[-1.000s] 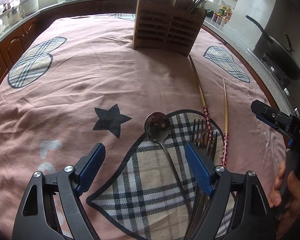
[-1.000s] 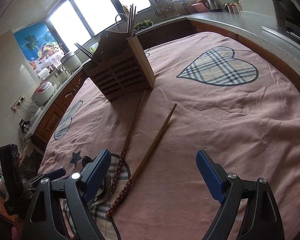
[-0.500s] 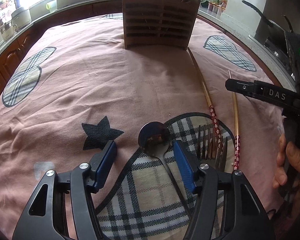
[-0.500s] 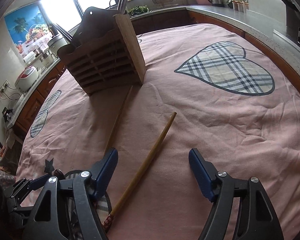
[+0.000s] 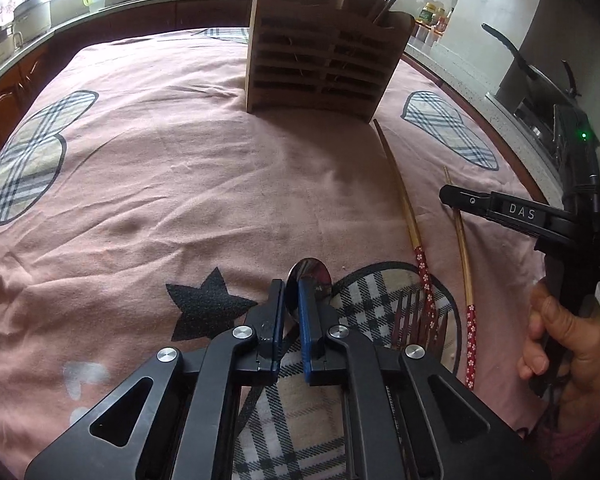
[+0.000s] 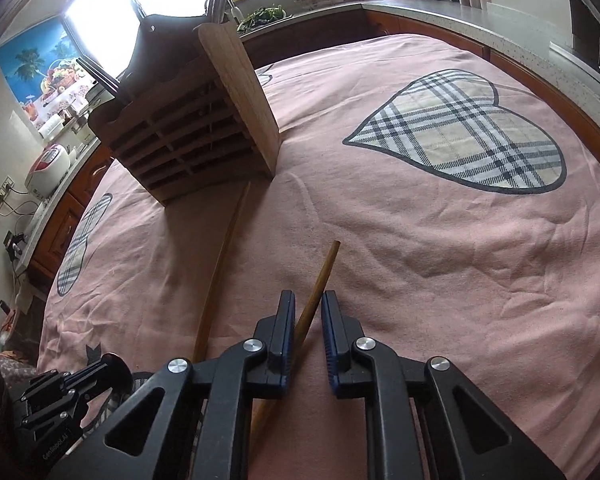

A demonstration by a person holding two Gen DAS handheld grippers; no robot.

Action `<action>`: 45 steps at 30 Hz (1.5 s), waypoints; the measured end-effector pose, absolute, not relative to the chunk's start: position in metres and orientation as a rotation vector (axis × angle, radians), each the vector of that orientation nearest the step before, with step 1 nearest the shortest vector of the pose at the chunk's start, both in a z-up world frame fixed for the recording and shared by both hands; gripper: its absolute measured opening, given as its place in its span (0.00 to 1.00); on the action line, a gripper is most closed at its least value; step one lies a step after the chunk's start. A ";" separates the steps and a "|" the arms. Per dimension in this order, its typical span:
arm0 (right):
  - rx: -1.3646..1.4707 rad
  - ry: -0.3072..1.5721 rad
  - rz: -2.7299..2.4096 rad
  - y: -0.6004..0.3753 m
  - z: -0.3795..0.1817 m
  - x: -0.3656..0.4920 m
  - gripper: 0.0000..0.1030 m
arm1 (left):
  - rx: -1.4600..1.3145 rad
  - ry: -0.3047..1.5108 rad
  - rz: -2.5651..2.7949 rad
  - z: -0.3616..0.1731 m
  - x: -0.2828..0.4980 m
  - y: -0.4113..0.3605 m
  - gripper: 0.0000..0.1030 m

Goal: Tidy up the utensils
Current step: 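Grasp a metal spoon with the left tool while the right tool grasps a wooden chopstick, then lift the held spoon and chopstick and carry them over the holder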

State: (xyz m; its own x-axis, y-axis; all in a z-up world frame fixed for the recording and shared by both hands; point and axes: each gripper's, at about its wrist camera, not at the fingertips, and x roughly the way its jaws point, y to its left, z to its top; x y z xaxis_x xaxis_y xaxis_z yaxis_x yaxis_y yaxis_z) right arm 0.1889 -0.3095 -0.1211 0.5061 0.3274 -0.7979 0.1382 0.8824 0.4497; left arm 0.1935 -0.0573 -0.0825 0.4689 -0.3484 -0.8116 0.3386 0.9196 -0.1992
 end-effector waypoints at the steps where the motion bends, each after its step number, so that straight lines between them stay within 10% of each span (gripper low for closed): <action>1: 0.502 1.045 0.126 -0.309 -0.121 0.189 0.12 | -0.017 1.002 -0.425 -0.082 0.194 -0.057 0.06; 16: 0.520 1.049 0.164 -0.309 -0.118 0.184 0.09 | 0.032 1.024 -0.450 -0.085 0.198 -0.083 0.41; 19: 0.525 1.043 0.168 -0.309 -0.118 0.183 0.09 | 0.106 0.989 -0.415 -0.087 0.195 -0.092 0.28; 34: 0.499 0.961 0.217 -0.309 -0.084 0.171 0.00 | -0.012 0.892 -0.439 -0.050 0.177 -0.054 0.27; 37: 0.488 0.978 0.192 -0.311 -0.088 0.173 0.00 | -0.036 0.887 -0.442 -0.041 0.174 -0.046 0.03; 45: 0.470 1.031 0.146 -0.314 -0.098 0.188 0.10 | -0.082 0.882 -0.441 -0.039 0.173 -0.030 0.03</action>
State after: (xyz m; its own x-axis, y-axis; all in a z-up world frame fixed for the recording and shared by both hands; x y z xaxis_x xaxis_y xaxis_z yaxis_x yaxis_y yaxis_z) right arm 0.1876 -0.3144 -0.0977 0.5141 0.3335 -0.7903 0.1003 0.8916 0.4415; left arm 0.1733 -0.0298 -0.0385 0.5519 -0.4054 -0.7287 0.3392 0.9074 -0.2480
